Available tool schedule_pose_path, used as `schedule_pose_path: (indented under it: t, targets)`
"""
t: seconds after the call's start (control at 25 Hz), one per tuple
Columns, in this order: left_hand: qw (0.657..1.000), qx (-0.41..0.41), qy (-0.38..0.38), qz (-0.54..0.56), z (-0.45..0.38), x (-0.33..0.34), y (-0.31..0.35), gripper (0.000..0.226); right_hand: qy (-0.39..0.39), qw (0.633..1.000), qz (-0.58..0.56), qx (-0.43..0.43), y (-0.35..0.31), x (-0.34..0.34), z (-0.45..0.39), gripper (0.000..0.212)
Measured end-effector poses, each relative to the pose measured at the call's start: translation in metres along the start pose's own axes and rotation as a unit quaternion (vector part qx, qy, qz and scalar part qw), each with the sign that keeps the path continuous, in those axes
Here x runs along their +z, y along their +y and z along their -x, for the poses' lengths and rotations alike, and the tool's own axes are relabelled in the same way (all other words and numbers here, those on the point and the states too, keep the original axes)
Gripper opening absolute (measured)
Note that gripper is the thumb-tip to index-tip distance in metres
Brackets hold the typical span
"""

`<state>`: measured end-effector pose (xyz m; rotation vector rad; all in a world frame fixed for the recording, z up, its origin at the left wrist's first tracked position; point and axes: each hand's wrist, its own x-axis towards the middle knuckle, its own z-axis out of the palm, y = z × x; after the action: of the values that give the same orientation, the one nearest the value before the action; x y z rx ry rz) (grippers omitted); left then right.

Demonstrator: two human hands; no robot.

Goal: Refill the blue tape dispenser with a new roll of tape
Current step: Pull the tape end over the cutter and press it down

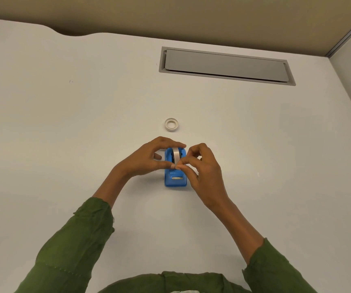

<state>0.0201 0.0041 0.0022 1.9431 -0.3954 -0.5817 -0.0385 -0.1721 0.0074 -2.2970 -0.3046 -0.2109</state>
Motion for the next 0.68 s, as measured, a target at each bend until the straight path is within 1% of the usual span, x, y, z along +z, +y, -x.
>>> schedule_pose_path:
  t: [0.12, 0.24, 0.32, 0.4, 0.52, 0.68]
  targets:
    - [0.999, -0.003, -0.016, -0.045, -0.005, -0.004, 0.0, 0.048, 0.01, 1.0, 0.012, -0.006, 0.001, 0.001, 0.004, 0.011]
    - [0.997, -0.005, -0.017, -0.069, -0.004, -0.001, 0.0, 0.056, 0.02, 1.0, 0.006, 0.002, -0.001, 0.002, 0.007, 0.009]
    - [0.997, 0.0, 0.0, -0.075, -0.002, 0.004, -0.001, 0.06, 0.03, 1.0, 0.002, 0.005, -0.003, 0.002, 0.006, 0.007]
    - [0.996, 0.009, 0.031, -0.081, 0.001, 0.01, -0.004, 0.06, 0.037, 0.999, -0.003, 0.005, -0.003, 0.003, 0.005, 0.007]
    - [0.996, 0.013, 0.059, -0.07, 0.004, 0.015, -0.007, 0.057, 0.044, 0.999, 0.004, 0.003, -0.003, 0.003, 0.008, 0.01]
    - [0.997, 0.02, 0.068, -0.024, 0.004, 0.017, -0.009, 0.046, 0.062, 0.998, 0.023, -0.008, -0.001, 0.005, 0.011, 0.008]
